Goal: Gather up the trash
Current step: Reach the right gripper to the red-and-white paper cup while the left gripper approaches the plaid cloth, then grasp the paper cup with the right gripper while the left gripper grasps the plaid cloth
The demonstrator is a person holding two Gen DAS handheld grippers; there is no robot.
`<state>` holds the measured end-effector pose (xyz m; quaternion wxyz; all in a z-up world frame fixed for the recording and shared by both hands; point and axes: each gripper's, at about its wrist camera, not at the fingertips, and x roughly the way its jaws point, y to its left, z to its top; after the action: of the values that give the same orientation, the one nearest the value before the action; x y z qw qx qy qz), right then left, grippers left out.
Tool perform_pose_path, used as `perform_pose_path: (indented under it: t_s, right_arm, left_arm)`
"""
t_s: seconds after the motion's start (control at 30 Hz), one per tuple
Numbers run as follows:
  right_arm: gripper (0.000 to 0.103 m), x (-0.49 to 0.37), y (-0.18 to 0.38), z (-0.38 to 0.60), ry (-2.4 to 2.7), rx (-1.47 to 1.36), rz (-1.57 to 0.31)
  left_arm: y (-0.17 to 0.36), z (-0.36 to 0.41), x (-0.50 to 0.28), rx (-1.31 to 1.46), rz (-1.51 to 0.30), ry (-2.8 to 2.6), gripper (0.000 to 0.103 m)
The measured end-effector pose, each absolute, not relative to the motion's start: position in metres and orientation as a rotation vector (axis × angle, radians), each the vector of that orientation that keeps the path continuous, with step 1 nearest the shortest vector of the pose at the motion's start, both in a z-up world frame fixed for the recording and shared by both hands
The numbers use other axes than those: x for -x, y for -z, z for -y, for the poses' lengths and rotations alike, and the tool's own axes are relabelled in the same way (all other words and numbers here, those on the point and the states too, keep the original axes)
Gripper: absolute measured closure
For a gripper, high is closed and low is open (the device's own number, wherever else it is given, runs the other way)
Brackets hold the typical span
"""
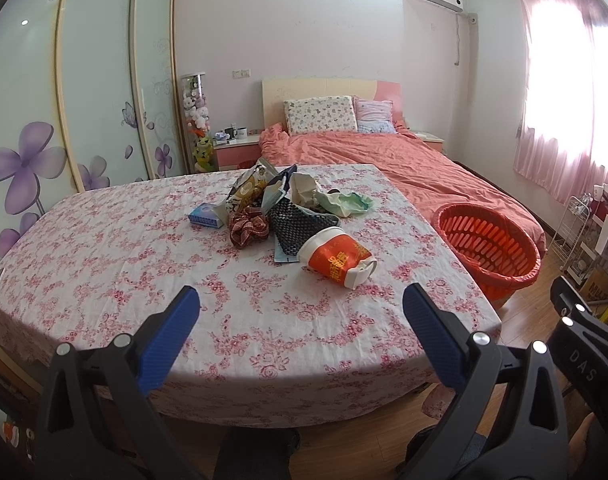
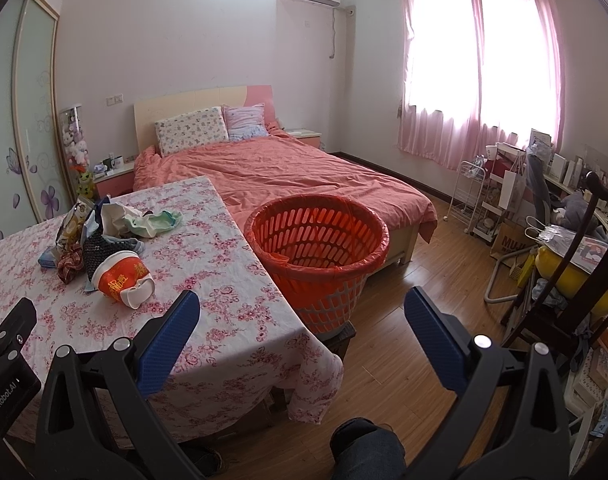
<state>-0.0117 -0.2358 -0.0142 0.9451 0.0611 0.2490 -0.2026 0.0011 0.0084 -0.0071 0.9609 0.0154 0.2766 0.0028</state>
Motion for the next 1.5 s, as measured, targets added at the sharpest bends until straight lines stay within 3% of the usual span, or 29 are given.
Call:
perform_pose_path:
  t_s: [0.6,1.03,1.23,1.3,1.5]
  right_arm:
    - [0.002,-0.097,0.039,0.188,0.005,-0.122,-0.586]
    - [0.002,-0.196,0.108,0.141,-0.211,-0.074,-0.889]
    - [0.013,-0.214,0.105,0.142,-0.195,-0.065,-0.876]
    - [0.022,-0.223,0.107,0.145,-0.175,-0.066,-0.887]
    - [0.024,-0.24,0.116,0.165,-0.121,-0.133,-0.905]
  left_arm:
    - [0.035,-0.121,-0.071,0.108,-0.653,-0.26,0.004]
    - [0.068,-0.138,-0.105,0.129,-0.737,-0.276,0.004]
    - [0.068,-0.137,-0.138,0.093,-0.73,-0.217,0.004]
    - [0.069,-0.135,-0.153,0.08,-0.734,-0.198,0.004]
    - [0.076,-0.126,-0.198,0.071,-0.76,-0.097,0.009]
